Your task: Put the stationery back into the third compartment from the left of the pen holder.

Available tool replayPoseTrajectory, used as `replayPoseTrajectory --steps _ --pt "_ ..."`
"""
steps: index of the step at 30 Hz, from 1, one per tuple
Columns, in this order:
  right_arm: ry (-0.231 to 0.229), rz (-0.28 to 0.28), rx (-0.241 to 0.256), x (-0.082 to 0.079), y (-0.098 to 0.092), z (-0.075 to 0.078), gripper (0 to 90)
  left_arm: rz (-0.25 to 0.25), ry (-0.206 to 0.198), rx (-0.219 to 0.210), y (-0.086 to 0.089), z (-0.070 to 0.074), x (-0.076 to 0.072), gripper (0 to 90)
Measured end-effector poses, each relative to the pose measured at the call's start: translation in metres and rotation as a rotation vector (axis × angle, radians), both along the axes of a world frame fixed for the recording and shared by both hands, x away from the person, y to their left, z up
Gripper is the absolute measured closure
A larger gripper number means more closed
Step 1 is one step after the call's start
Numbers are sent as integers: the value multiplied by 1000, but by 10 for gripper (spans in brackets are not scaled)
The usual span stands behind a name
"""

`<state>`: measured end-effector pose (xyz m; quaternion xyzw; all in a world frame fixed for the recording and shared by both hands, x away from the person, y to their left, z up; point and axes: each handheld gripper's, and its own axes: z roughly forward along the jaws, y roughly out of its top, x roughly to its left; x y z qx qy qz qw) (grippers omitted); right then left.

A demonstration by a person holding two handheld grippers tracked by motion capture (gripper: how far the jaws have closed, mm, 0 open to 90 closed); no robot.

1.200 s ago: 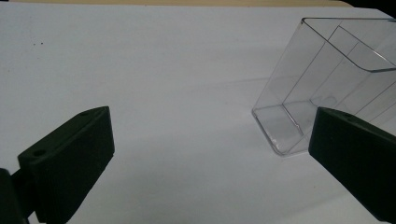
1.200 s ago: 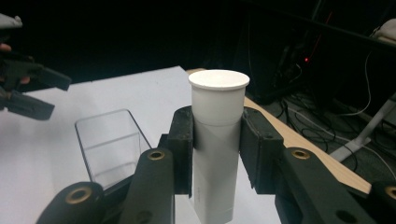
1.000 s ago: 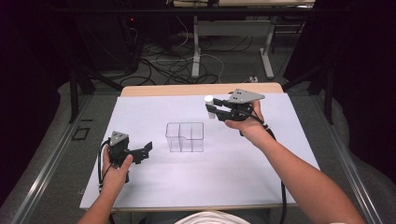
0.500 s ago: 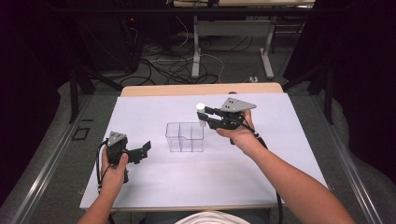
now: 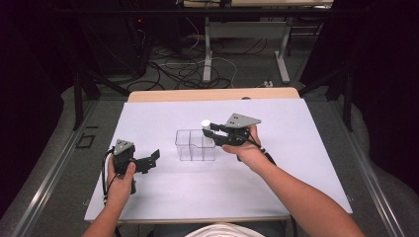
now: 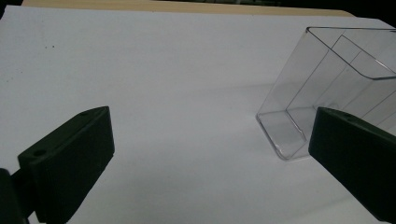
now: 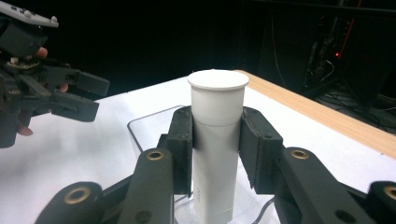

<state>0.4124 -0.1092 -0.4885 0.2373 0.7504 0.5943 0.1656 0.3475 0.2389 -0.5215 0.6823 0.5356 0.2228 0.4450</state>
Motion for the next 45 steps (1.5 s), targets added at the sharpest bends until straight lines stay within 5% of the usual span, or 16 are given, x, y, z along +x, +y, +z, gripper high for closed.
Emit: replayPoseTrajectory --steps 21,38,45 --pt "31 39 -99 2 9 -14 671 -2 3 -4 1 -1 0 3" --pt "86 31 -109 1 5 -16 653 -3 4 -2 1 0 -1 3" --pt "100 10 -47 -3 -10 -9 540 -5 9 0 1 0 -1 3"
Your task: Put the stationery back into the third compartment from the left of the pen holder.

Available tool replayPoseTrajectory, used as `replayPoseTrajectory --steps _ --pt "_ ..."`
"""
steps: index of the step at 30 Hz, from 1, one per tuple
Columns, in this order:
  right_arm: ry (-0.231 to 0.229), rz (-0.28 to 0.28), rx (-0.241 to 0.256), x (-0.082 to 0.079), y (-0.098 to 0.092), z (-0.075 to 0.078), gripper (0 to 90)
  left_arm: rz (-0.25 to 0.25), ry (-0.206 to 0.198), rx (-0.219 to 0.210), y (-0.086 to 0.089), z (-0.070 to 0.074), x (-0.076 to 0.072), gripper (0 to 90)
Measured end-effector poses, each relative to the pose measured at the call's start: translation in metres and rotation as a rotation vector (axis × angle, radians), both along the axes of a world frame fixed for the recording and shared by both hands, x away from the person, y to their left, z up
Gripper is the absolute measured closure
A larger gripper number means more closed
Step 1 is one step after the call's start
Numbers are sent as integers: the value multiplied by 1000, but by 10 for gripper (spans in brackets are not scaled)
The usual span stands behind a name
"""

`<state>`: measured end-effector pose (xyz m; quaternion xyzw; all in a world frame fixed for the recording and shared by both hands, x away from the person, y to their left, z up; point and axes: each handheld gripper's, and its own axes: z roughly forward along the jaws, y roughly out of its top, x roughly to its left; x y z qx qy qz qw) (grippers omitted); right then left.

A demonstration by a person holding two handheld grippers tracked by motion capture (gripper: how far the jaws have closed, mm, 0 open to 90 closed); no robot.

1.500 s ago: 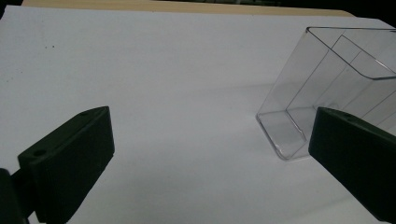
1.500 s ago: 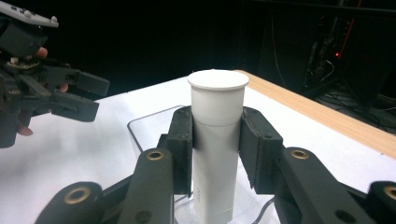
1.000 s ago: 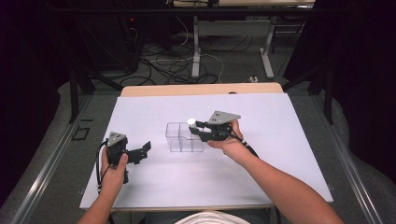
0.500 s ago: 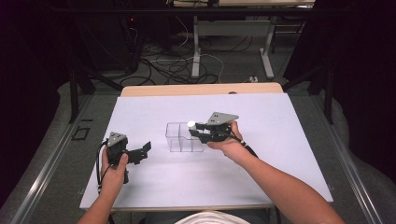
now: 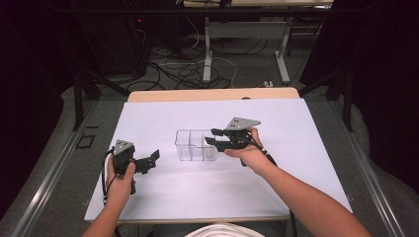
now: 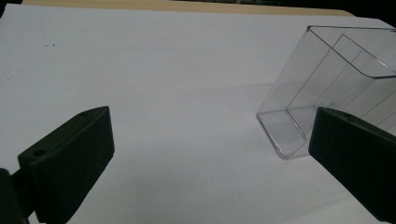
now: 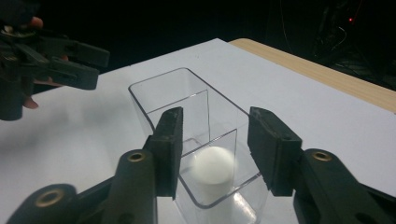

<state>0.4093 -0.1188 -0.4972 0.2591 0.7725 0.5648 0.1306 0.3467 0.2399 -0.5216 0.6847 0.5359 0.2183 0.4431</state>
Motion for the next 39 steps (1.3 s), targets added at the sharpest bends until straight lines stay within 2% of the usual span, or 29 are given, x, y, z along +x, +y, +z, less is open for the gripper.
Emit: replayPoseTrajectory --steps 8,11,14,16,18,21,25,30,33,35,39 --pt "0 -12 59 -7 -22 11 436 0 1 4 -1 0 0 2" --pt "-9 -33 45 -10 -30 17 332 5 -3 3 -2 0 0 3" --pt "-43 -98 24 -16 -40 22 240 5 -2 5 -2 0 -1 3" --pt "-43 -149 0 -19 -47 26 185 6 -2 6 -2 0 -1 3" --pt "-40 -200 -35 -23 -55 30 169 8 -3 7 -2 0 -1 3" --pt "-80 -271 -68 -28 -70 32 144 10 -2 7 -2 0 -1 2" --pt "-53 -328 -81 -34 -87 34 7 14 -3 4 -2 0 -1 3" --pt "-44 -400 -100 -40 -109 30 0 15 -1 6 -1 1 -1 3" --pt "2 -448 -107 -43 -120 25 0 23 -1 3 -1 1 -1 3" --pt "23 -466 -143 -44 -129 22 0 28 -4 2 0 1 0 3" --pt "60 -528 -146 -44 -145 13 0 33 -4 6 2 1 0 3"
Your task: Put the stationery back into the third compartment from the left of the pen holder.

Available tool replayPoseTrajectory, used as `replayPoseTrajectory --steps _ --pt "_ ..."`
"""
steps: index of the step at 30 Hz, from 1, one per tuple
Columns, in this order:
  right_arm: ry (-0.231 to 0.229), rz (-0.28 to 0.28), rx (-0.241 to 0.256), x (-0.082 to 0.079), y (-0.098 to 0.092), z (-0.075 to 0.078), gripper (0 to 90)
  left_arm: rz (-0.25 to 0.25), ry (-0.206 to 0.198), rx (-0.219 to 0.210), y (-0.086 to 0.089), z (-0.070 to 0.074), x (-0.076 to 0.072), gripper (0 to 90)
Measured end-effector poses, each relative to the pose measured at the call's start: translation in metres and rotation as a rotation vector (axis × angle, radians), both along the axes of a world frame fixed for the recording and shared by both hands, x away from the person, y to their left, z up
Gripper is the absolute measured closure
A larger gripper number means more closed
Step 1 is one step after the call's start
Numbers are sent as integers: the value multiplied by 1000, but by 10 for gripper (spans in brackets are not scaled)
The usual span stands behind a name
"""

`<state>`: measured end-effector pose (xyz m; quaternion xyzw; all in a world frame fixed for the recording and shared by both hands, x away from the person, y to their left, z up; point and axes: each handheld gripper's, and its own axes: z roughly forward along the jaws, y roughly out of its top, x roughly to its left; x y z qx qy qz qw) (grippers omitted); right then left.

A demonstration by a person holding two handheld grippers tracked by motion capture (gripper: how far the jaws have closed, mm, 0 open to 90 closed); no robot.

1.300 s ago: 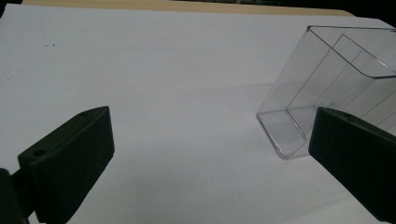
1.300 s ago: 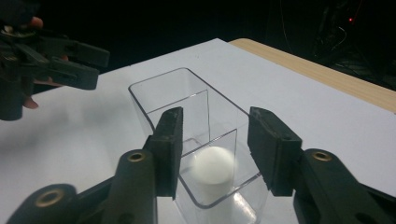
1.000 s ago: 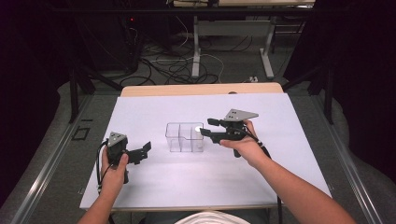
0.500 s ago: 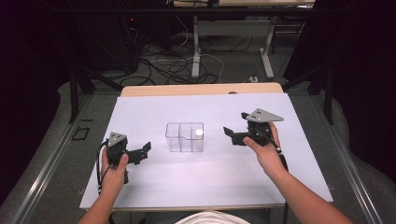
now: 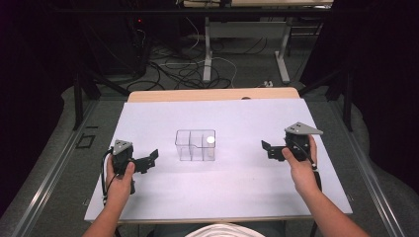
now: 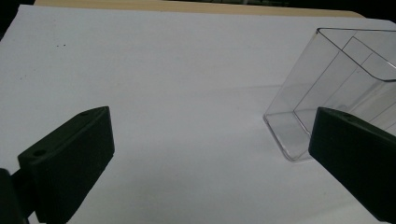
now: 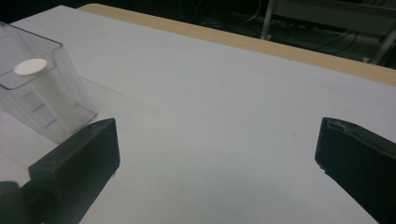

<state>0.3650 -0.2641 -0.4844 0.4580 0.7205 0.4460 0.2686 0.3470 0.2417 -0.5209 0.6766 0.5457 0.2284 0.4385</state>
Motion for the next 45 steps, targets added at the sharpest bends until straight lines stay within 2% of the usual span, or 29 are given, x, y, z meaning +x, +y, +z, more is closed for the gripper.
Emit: replayPoseTrajectory --steps 2,8,10,14,17,18,26,28,32,34,40,45 --pt "11 -41 8 0 -10 -5 0 4 2 -2 1 0 0 3" --pt "56 -110 38 3 -33 -21 0 12 6 1 3 -1 2 3" --pt "76 -132 46 4 -36 -26 0 14 5 3 3 -2 2 3" --pt "80 -143 30 4 -40 -32 0 21 14 4 5 -3 3 2" --pt "96 -163 45 6 -41 -37 0 25 16 2 7 -3 3 3" --pt "93 -166 35 8 -43 -39 0 24 15 4 7 -3 4 3" --pt "142 -236 38 15 -53 -53 0 36 15 -2 11 -4 5 3" --pt "155 -238 49 15 -56 -55 0 38 16 -4 12 -4 5 3" --pt "219 -261 103 16 -58 -59 0 43 23 -5 12 -4 4 3" --pt "223 -266 106 15 -59 -60 0 42 21 -4 12 -4 4 3" --pt "223 -282 61 15 -60 -61 0 50 15 1 14 -3 4 3" --pt "255 -283 118 14 -59 -62 0 56 17 -2 15 -3 4 3"
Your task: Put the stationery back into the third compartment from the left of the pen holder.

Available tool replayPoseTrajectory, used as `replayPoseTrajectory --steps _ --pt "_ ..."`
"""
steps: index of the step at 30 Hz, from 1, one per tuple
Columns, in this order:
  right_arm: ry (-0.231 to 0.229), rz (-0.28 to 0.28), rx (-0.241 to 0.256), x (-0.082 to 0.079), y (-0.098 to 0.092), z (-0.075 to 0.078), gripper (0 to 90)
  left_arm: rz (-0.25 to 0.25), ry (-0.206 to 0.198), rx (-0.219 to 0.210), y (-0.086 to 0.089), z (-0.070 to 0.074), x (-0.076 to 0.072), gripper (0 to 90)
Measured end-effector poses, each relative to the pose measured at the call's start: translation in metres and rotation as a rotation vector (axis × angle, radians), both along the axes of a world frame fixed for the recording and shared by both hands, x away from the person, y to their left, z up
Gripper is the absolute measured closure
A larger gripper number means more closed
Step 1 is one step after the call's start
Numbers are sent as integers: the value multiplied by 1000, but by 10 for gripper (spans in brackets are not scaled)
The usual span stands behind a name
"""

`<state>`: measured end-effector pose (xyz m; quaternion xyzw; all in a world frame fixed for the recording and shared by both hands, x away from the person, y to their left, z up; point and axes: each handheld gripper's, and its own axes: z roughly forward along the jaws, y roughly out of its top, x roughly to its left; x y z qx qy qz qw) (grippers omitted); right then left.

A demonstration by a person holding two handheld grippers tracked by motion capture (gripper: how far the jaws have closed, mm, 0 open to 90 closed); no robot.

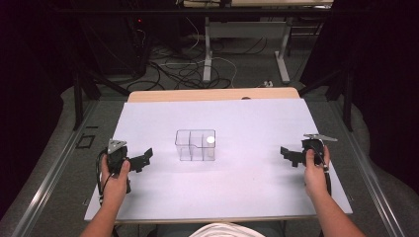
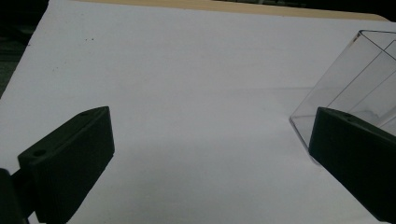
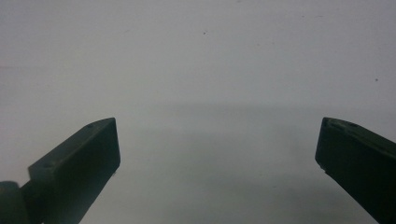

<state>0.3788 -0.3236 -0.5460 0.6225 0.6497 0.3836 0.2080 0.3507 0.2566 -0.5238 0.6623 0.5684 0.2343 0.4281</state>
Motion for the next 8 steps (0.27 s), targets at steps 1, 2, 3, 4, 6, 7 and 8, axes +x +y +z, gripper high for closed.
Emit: replayPoseTrajectory --steps 1,2,3,4,6,7,8 --pt "1 3 4 0 1 0 0 -2 0 1 0 0 0 3" --pt "0 6 -1 0 2 0 0 -1 -1 3 0 0 0 2" --pt "1 11 -5 0 3 0 0 -1 0 4 0 0 0 3" --pt "1 15 -13 0 4 -1 0 -1 0 3 0 0 0 3" --pt "9 20 -13 0 5 0 0 -2 -1 4 -1 0 0 3" --pt "7 26 -25 0 5 0 0 -4 -1 6 -1 0 0 3" --pt "2 20 -34 0 6 -1 0 -6 2 9 -1 0 -1 3"
